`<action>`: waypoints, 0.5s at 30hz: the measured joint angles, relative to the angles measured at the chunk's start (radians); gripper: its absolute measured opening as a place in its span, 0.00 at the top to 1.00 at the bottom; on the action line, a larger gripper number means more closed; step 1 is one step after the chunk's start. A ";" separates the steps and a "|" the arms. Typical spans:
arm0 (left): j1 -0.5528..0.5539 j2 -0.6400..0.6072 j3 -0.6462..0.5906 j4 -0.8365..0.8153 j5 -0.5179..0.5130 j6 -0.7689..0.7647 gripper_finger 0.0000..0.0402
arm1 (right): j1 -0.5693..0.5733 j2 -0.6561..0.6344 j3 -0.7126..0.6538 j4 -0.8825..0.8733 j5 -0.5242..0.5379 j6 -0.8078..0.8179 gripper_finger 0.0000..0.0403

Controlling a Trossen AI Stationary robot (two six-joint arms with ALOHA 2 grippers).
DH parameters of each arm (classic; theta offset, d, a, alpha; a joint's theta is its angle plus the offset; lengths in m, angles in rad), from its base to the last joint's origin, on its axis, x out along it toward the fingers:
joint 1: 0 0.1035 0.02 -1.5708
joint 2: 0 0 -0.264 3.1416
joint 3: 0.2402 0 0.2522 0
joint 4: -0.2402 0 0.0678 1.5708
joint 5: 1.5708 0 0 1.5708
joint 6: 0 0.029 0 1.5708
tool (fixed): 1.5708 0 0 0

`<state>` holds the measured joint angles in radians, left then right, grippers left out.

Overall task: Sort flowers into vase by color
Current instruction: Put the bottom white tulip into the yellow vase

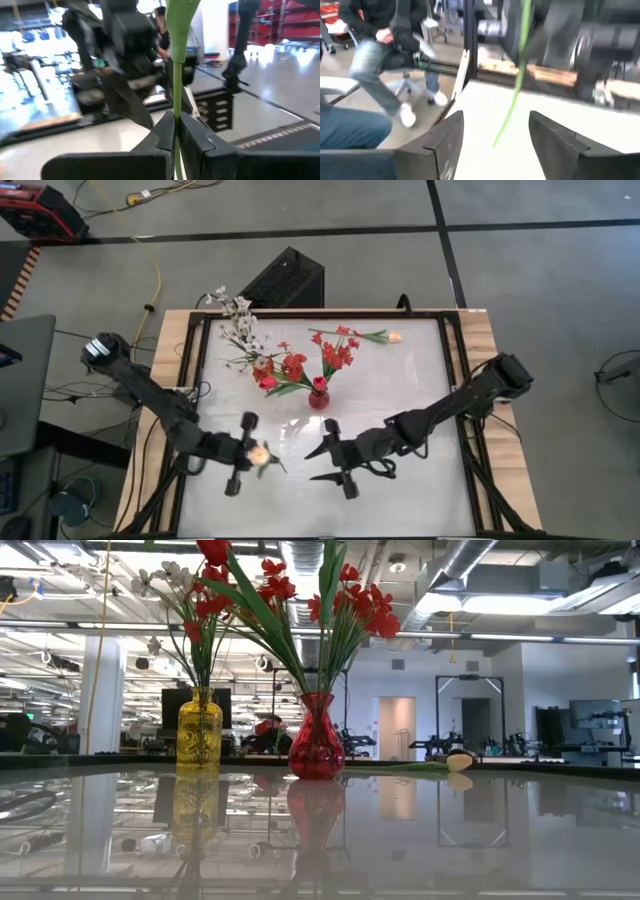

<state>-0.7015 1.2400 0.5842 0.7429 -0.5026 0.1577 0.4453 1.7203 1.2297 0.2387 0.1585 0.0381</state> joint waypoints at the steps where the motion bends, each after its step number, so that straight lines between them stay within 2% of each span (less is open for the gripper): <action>1: -0.005 -0.037 0.000 -0.028 -0.015 0.014 1.00 | 0.004 -0.015 0.000 -0.042 0.000 0.021 0.37; 6: -0.013 -0.235 0.000 -0.210 -0.137 0.060 1.00 | 0.032 -0.054 0.000 -0.174 0.003 0.041 0.37; 10: -0.012 -0.376 0.000 -0.394 -0.280 0.043 1.00 | 0.060 -0.057 0.000 -0.196 0.035 0.040 0.37; 15: -0.012 -0.500 0.000 -0.533 -0.407 0.032 1.00 | 0.072 -0.052 0.000 -0.212 0.057 0.037 0.37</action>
<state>-0.7136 0.7402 0.5842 0.2102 -0.9094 0.1892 0.5171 1.6683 1.2297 0.0270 0.2157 0.0747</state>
